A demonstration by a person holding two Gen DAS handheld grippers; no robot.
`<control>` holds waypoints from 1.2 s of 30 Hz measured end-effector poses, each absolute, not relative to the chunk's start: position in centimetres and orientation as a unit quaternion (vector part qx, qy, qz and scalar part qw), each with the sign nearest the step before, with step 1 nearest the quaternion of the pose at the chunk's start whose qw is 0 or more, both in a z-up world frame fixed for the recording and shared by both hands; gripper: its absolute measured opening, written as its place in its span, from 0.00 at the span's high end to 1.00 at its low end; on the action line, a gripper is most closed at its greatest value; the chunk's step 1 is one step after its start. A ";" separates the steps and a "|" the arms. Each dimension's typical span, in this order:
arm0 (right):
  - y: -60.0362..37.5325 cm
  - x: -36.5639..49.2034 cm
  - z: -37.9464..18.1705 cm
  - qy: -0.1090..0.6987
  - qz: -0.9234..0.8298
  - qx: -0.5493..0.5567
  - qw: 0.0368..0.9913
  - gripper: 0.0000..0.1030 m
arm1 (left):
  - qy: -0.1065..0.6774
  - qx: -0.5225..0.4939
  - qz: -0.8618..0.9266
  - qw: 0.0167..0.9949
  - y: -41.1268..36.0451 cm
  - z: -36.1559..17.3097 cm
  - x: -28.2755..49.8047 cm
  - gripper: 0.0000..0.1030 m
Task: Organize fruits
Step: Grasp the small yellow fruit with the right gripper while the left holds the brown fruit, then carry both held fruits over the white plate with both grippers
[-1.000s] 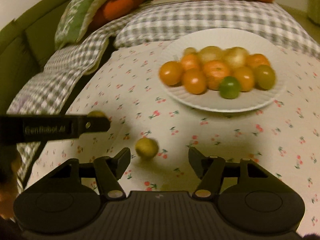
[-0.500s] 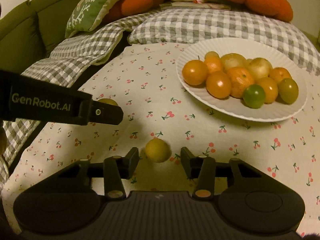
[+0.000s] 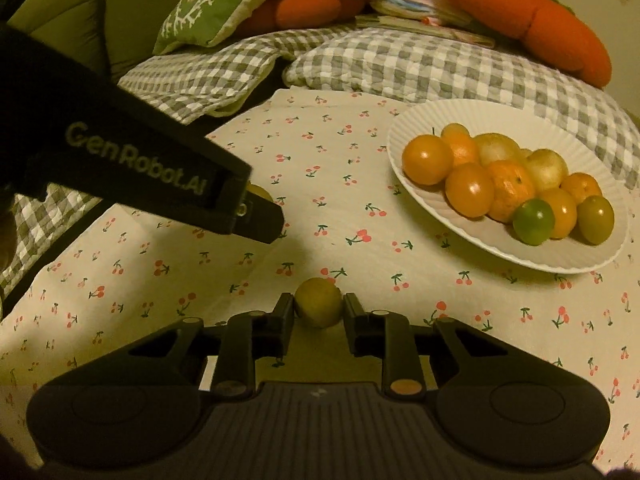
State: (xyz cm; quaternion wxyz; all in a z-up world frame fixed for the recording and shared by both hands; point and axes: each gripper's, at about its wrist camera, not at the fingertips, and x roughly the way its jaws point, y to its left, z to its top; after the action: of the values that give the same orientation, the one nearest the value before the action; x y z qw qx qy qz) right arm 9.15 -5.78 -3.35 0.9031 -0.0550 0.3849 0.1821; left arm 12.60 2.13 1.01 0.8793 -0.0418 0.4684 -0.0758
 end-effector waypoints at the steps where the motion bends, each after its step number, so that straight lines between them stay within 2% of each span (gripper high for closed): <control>1: -5.7 9.1 -3.3 0.385 0.182 -0.056 0.903 0.77 | 0.468 -0.042 -0.076 0.879 2.1 1.0 12.6 0.86; 36: -7.9 9.0 1.2 0.334 0.157 -0.008 0.929 0.77 | 0.450 -0.047 -0.077 0.888 2.2 1.8 12.6 0.86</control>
State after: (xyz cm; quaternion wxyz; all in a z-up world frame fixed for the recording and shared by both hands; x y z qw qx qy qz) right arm 8.98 -7.87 1.18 0.9293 -0.0079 0.3340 0.1573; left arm 12.65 2.22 1.82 0.8883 -0.0465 0.4504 -0.0768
